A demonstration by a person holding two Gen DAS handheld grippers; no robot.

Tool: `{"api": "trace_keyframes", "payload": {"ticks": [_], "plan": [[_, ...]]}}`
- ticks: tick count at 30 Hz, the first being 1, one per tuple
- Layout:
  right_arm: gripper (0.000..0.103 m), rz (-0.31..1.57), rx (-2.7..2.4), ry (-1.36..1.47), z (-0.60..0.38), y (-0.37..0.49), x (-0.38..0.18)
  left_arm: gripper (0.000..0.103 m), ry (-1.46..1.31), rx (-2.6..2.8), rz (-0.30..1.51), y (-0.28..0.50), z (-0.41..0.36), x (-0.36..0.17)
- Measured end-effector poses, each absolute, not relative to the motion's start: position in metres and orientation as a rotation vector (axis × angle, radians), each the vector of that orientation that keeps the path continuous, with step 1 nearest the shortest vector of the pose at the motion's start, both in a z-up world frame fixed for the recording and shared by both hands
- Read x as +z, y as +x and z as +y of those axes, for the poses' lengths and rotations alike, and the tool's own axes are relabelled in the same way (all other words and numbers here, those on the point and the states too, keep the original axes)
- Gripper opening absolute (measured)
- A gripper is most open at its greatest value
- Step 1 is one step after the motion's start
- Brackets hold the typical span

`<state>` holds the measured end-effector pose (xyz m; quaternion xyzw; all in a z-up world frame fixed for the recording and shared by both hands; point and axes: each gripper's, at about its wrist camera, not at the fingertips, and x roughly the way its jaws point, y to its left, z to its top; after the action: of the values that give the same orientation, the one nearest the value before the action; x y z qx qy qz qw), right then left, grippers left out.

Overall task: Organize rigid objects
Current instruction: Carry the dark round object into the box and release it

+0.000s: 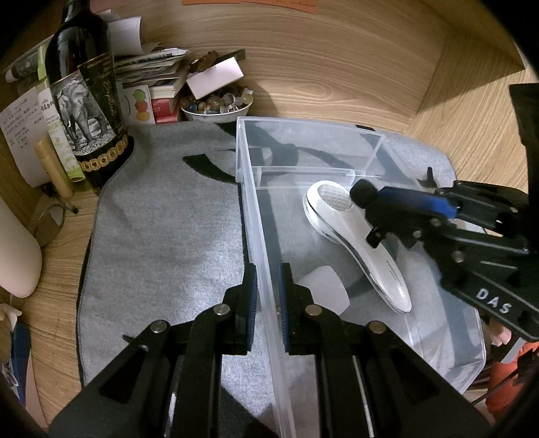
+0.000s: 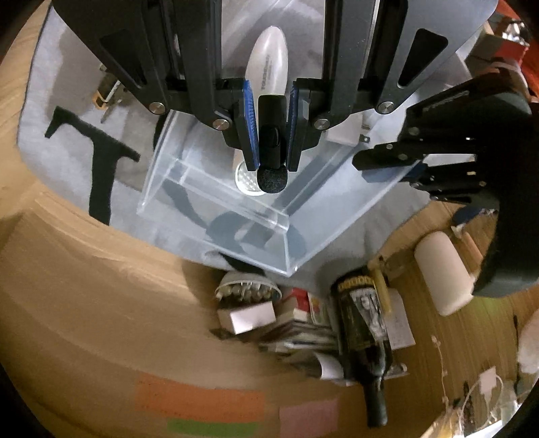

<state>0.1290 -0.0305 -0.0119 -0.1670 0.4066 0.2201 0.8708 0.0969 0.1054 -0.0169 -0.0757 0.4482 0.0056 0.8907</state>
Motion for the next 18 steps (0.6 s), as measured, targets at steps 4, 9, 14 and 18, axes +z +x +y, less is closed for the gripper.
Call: {"api": "trace_keyframes", "payload": {"ticks": [4, 9, 14, 18], "plan": [[0.015, 0.889, 0.453, -0.384, -0.026, 0.134, -0.019, 0.011, -0.156, 0.011, 0.931, 0.097, 0.105, -0.017], [0.015, 0.923, 0.45, -0.408, -0.022, 0.135, -0.024, 0.011, -0.14, 0.01, 0.932, 0.097, 0.103, -0.016], [0.035, 0.913, 0.447, -0.407, -0.022, 0.131, -0.022, 0.011, -0.139, 0.01, 0.934, 0.096, 0.103, -0.016], [0.035, 0.889, 0.446, -0.398, -0.025, 0.126, -0.015, 0.011, -0.142, 0.01, 0.934, 0.097, 0.104, -0.016]]}}
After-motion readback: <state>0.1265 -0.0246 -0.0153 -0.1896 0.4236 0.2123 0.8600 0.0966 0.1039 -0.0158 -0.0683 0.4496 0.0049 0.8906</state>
